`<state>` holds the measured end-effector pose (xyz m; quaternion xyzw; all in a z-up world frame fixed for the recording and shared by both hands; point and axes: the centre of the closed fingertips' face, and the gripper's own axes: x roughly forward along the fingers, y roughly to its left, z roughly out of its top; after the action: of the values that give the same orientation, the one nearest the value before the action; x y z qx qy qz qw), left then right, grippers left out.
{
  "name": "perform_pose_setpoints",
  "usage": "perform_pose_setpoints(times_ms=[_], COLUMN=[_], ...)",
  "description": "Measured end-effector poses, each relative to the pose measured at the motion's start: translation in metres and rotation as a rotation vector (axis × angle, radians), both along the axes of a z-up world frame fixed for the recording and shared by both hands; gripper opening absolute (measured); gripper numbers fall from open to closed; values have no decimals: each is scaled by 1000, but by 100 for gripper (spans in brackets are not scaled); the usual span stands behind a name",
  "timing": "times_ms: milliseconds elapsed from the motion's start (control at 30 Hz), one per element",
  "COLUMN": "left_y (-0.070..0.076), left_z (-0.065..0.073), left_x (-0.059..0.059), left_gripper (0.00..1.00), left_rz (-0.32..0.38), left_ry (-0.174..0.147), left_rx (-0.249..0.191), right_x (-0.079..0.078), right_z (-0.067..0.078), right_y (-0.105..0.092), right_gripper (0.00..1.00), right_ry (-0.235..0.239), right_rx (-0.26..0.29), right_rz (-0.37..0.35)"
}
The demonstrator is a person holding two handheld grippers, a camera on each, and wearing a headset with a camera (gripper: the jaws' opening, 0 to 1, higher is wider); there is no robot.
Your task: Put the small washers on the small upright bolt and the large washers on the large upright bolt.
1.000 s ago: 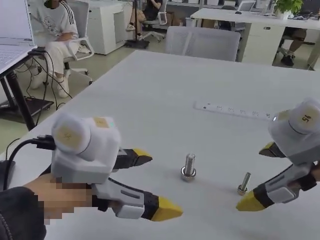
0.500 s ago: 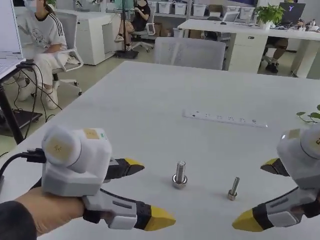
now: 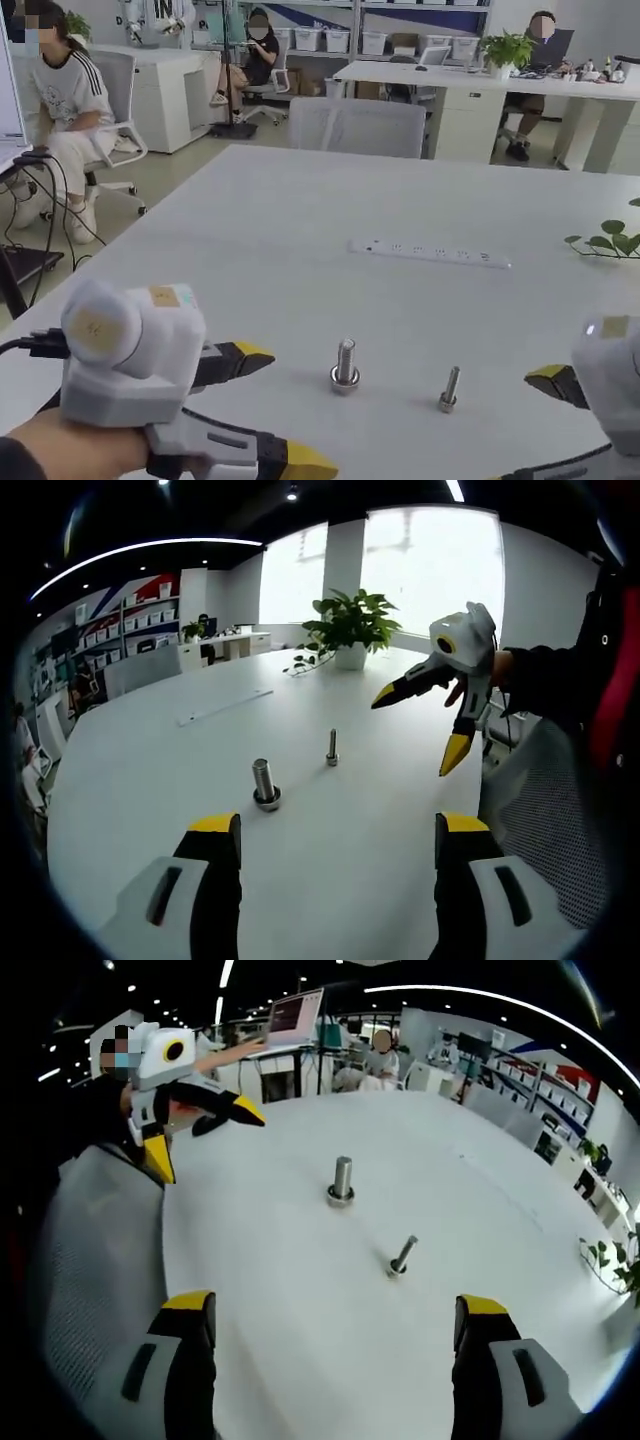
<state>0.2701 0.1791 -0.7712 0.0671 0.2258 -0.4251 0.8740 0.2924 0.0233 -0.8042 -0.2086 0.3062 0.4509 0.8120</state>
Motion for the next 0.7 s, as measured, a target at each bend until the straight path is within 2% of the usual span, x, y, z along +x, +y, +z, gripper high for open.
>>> perform_pose_setpoints(times_ms=[133, 300, 367, 500, 700], left_y=[0, 0, 0, -2, -3], left_z=[3, 3, 2, -6, -9], left_x=[-4, -8, -9, -10, -9], left_gripper=[79, 80, 80, 80, 80], left_rz=[-6, -10, -8, -13, -17], left_ry=[-3, -4, 9, 24, 29], left_rx=[2, 4, 0, 7, 2], right_x=[-9, -18, -21, -18, -8], right_z=[1, 10, 11, 6, 9], right_y=[-5, -8, -9, -12, -18], right_gripper=[100, 100, 100, 100, 100], right_ry=[-6, -33, -38, -38, -71], right_rx=[7, 34, 40, 45, 94], right_rz=[-29, -73, -83, -108, -178])
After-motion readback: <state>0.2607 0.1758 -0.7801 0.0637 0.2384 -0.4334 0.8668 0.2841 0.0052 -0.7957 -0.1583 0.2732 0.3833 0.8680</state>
